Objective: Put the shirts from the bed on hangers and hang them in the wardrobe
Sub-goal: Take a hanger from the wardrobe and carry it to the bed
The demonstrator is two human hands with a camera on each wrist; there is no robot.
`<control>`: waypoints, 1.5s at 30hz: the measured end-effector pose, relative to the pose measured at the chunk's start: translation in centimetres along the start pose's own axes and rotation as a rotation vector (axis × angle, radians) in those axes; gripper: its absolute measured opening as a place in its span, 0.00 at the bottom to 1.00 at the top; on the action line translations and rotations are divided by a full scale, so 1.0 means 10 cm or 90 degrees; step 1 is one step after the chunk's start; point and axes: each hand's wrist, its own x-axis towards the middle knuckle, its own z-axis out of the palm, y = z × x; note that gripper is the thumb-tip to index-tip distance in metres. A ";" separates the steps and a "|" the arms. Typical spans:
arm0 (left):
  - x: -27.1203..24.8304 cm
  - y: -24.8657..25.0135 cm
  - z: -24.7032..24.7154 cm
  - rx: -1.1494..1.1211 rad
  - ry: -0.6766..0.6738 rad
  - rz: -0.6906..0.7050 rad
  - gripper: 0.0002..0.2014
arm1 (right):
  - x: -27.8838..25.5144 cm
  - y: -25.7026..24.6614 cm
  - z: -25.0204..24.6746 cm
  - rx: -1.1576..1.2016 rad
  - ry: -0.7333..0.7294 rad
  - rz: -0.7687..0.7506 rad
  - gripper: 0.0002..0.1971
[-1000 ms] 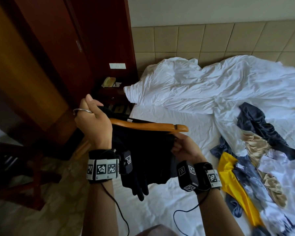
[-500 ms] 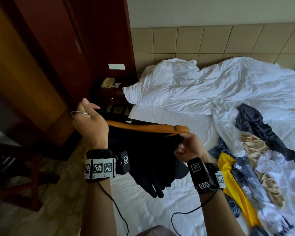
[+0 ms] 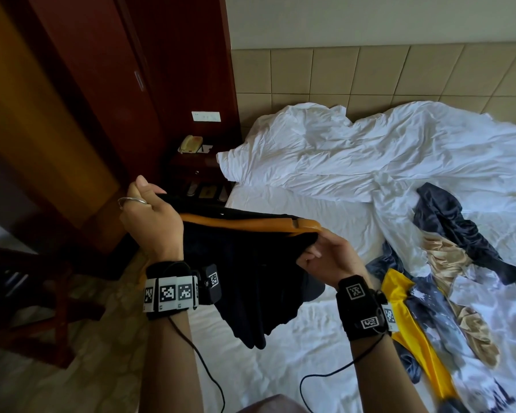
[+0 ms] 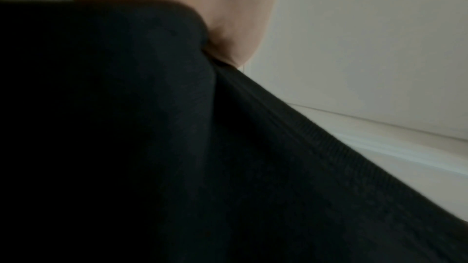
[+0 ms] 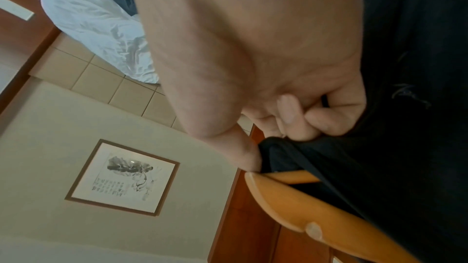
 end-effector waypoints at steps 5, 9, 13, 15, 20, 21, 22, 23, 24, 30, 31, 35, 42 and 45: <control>-0.02 -0.01 0.00 0.050 -0.004 0.013 0.23 | 0.06 0.00 -0.05 -0.055 0.055 -0.010 0.24; -0.05 0.02 0.00 0.081 -0.005 0.027 0.21 | 0.14 0.02 -0.11 -0.233 0.145 -0.070 0.16; -0.05 -0.01 -0.01 0.099 -0.002 0.050 0.23 | 0.10 0.01 -0.09 -0.402 0.217 -0.141 0.02; -0.09 0.02 0.01 0.118 -0.009 0.076 0.23 | 0.12 0.03 -0.08 -0.489 0.283 -0.189 0.03; -0.23 0.18 0.10 0.178 -0.009 0.134 0.22 | 0.25 0.17 -0.05 -0.708 0.398 -0.272 0.04; -0.25 0.19 0.12 0.187 -0.011 0.142 0.21 | 0.27 0.19 -0.06 -0.740 0.415 -0.272 0.05; -0.27 0.21 0.14 0.190 -0.017 0.148 0.21 | 0.29 0.21 -0.05 -0.758 0.423 -0.273 0.06; -0.29 0.22 0.16 0.186 -0.026 0.151 0.21 | 0.30 0.23 -0.03 -0.777 0.427 -0.277 0.06; -0.31 0.23 0.17 0.182 -0.036 0.156 0.21 | 0.31 0.26 0.00 -0.797 0.423 -0.283 0.06; -0.44 0.34 0.26 0.203 -0.088 0.172 0.21 | 0.23 0.35 0.39 -0.789 0.230 -0.259 0.04; -0.47 0.36 0.28 0.208 -0.106 0.172 0.21 | 0.21 0.37 0.47 -0.755 0.186 -0.260 0.04; -0.68 0.47 0.39 0.223 -0.217 0.183 0.23 | 0.24 0.44 0.68 -0.686 0.107 -0.285 0.13; -0.79 0.40 0.54 0.165 -0.331 0.229 0.22 | 0.15 0.33 0.72 -0.592 0.098 -0.288 0.26; -0.85 0.39 0.59 0.116 -0.390 0.221 0.22 | 0.11 0.32 0.77 -0.622 0.078 -0.330 0.27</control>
